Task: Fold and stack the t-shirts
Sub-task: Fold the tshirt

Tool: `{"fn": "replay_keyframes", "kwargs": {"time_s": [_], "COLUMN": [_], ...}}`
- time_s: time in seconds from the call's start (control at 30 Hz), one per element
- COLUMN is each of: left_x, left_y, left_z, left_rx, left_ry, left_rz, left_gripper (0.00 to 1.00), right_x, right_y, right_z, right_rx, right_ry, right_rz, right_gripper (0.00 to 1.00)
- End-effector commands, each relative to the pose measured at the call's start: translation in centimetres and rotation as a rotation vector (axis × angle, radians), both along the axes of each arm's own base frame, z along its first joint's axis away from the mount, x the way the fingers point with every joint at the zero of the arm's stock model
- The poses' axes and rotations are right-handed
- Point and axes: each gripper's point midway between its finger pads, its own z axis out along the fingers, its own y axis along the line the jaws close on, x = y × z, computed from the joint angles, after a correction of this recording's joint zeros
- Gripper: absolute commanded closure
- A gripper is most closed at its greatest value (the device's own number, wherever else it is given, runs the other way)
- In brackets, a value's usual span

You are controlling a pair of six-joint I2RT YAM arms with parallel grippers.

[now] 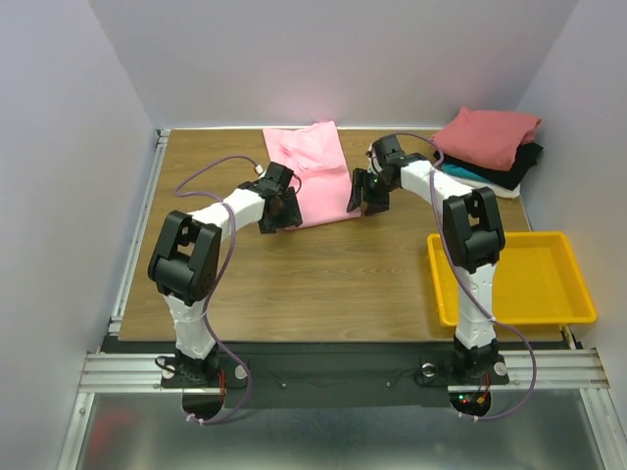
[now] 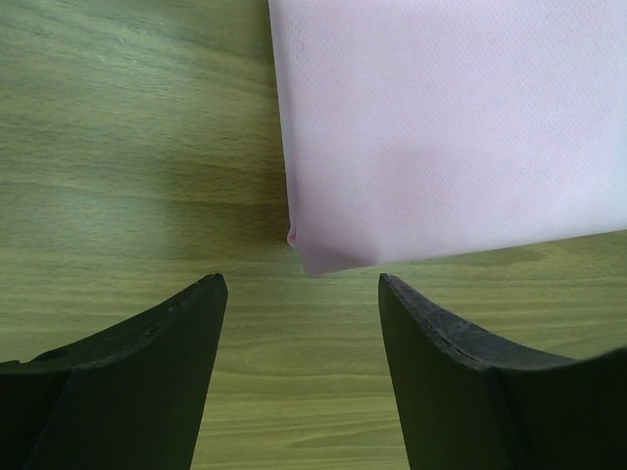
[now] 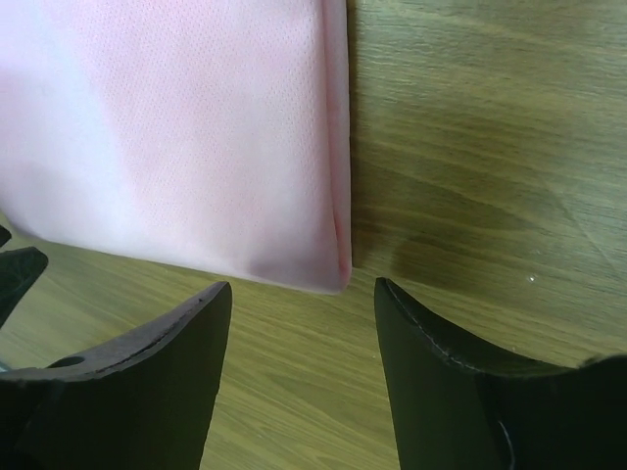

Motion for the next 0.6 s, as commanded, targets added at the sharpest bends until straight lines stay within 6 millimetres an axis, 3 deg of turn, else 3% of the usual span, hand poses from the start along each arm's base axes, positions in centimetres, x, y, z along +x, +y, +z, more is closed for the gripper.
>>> {"fn": "replay_keyframes", "kwargs": {"time_s": [0.0, 0.33, 0.57], "left_x": [0.2, -0.5, 0.0], "left_y": [-0.6, -0.4, -0.1], "left_z": [-0.2, -1.5, -0.5], "left_rx": [-0.002, 0.011, 0.020], "left_ry": [-0.003, 0.021, -0.011], "left_rz": [-0.008, -0.005, 0.005], "left_gripper": [0.28, 0.38, 0.38], "right_x": [0.1, 0.3, 1.0], "right_y": [0.2, 0.1, 0.5], "right_z": [-1.1, -2.5, -2.0], "right_rx": [-0.012, -0.026, -0.011], "right_ry": [-0.011, 0.006, -0.014], "right_rz": [0.008, 0.009, 0.014], "right_gripper": [0.35, 0.46, 0.47]}}
